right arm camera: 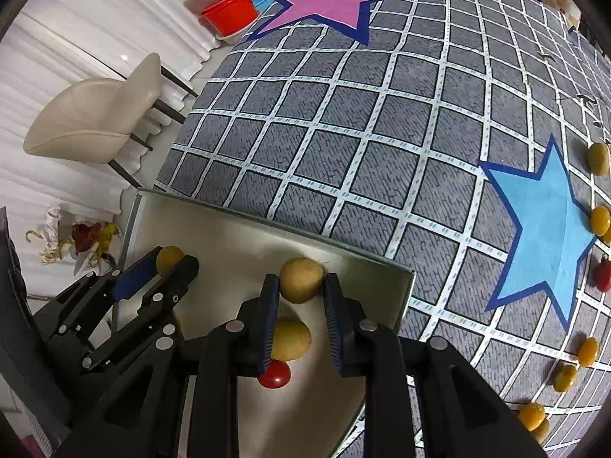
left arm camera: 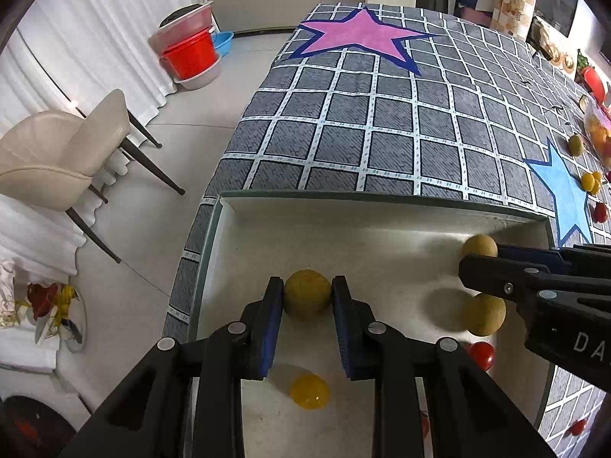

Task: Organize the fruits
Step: 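Carry both tan fruits over the white tray to release them, then open the right gripper over the tray while the left releases its tan fruit, then grasp a red cherry tomato with the right gripper while the left grasps a yellow tomato, then carry both tomatoes over the white tray and open both grippers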

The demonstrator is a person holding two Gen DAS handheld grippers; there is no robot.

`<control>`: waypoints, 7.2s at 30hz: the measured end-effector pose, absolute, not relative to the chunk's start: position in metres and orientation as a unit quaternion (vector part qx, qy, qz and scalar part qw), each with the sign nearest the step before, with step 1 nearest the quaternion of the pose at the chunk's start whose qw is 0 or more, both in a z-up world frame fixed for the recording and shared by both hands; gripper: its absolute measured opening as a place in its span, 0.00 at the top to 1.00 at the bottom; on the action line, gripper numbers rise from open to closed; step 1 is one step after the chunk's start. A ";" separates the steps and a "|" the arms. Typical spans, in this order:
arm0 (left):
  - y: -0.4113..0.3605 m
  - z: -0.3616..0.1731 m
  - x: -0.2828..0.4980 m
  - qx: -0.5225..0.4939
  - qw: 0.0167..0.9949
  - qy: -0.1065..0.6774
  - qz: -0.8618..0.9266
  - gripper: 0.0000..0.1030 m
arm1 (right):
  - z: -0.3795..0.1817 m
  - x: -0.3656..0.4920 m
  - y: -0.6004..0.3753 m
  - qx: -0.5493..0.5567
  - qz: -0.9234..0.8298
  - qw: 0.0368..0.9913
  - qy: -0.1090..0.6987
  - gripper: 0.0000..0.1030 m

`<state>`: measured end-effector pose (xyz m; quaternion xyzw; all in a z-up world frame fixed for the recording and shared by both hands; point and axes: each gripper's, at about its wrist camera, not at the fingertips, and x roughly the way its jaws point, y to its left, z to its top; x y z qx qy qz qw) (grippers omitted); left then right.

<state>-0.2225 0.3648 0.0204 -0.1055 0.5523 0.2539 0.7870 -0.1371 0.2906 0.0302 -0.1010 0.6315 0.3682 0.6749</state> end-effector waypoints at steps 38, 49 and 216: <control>0.361 0.022 -0.231 -0.153 0.798 0.547 0.200 0.73 | 0.086 -0.128 0.091 0.021 0.275 0.732 0.623 0.22; 0.362 0.036 -0.234 -0.142 0.810 0.523 0.224 0.00 | 0.087 -0.130 0.064 0.033 0.254 0.737 0.626 0.22; 0.314 0.045 -0.312 -0.168 0.787 0.545 0.236 0.20 | 0.084 -0.200 0.216 -0.102 0.407 0.687 0.594 0.18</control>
